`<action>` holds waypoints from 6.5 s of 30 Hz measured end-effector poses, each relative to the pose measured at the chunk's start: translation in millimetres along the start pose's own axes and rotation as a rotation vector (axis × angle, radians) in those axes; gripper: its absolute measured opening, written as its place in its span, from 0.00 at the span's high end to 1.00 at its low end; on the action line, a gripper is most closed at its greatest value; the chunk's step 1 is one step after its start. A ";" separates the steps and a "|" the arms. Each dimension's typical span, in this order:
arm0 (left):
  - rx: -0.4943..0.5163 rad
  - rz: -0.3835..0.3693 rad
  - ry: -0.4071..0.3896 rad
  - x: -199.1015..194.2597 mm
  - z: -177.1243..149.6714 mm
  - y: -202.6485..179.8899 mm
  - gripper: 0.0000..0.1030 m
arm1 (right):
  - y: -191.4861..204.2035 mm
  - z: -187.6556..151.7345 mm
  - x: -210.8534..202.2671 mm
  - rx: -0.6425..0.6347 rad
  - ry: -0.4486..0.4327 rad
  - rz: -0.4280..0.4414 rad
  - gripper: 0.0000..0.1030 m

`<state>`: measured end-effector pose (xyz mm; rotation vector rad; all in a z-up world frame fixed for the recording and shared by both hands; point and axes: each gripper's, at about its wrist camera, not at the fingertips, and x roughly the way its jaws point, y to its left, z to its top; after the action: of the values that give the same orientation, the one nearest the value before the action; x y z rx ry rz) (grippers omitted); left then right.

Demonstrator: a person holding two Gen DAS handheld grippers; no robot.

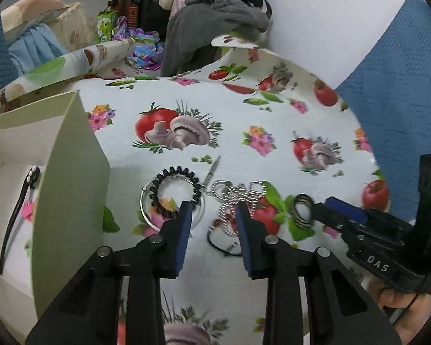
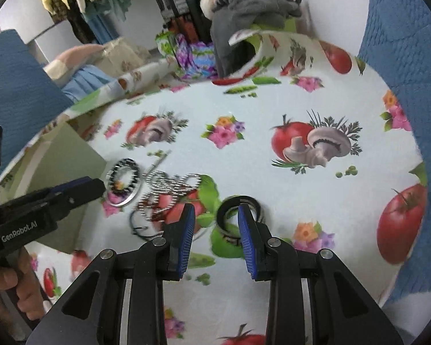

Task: Organize jewelry
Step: 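Grasp the black coiled hair tie with the left tool while the right tool grasps the striped hair tie, then carry both hair ties over the white box, then open both tools to drop the hair ties into the box, then move both open tools back to the bangle and chain necklaces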

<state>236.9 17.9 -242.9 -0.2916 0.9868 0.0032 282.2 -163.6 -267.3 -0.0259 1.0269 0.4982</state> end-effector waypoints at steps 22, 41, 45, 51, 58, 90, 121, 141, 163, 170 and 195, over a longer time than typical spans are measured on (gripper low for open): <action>0.115 0.104 0.050 48.5 -1.5 -4.3 0.85 | -24.6 5.4 19.2 0.010 0.021 -0.139 0.73; 0.073 0.009 -0.012 21.8 -2.4 -11.9 0.92 | -23.1 -2.7 37.7 -0.033 0.094 -0.206 0.92; 0.045 -0.009 -0.021 12.5 -4.3 -10.8 0.92 | -19.0 -1.7 30.3 -0.036 0.076 -0.180 0.94; 0.009 -0.036 -0.020 -4.2 -9.3 -8.7 0.92 | -16.0 0.9 8.3 0.011 0.031 -0.151 0.94; 0.018 -0.062 -0.026 -34.6 -7.5 -13.7 0.92 | 3.9 -8.0 -13.4 0.031 0.048 -0.140 0.94; 0.072 -0.014 -0.221 -208.0 71.3 21.9 0.92 | 154.3 116.3 -175.8 -0.115 -0.291 -0.049 0.93; -0.109 0.047 -0.037 -144.1 -8.1 178.3 0.92 | 276.3 37.3 -22.6 -0.247 0.020 0.061 0.93; -0.112 0.044 -0.103 -170.2 3.7 161.7 0.60 | 263.4 51.3 -51.7 -0.242 -0.031 0.131 0.72; -0.057 -0.095 -0.177 -160.6 22.6 64.4 0.59 | 159.9 69.4 -127.8 -0.197 -0.210 0.062 0.72; -0.035 -0.118 -0.137 -134.9 16.6 36.5 0.59 | 114.6 56.9 -117.2 -0.154 -0.192 0.023 0.72; -0.030 -0.093 0.018 -42.3 -8.9 5.4 0.69 | 39.1 26.4 30.9 -0.174 0.025 0.096 0.64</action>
<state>205.4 26.4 -214.0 -0.3658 0.9906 -0.0694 300.5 -110.4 -270.7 -0.1383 1.0100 0.6748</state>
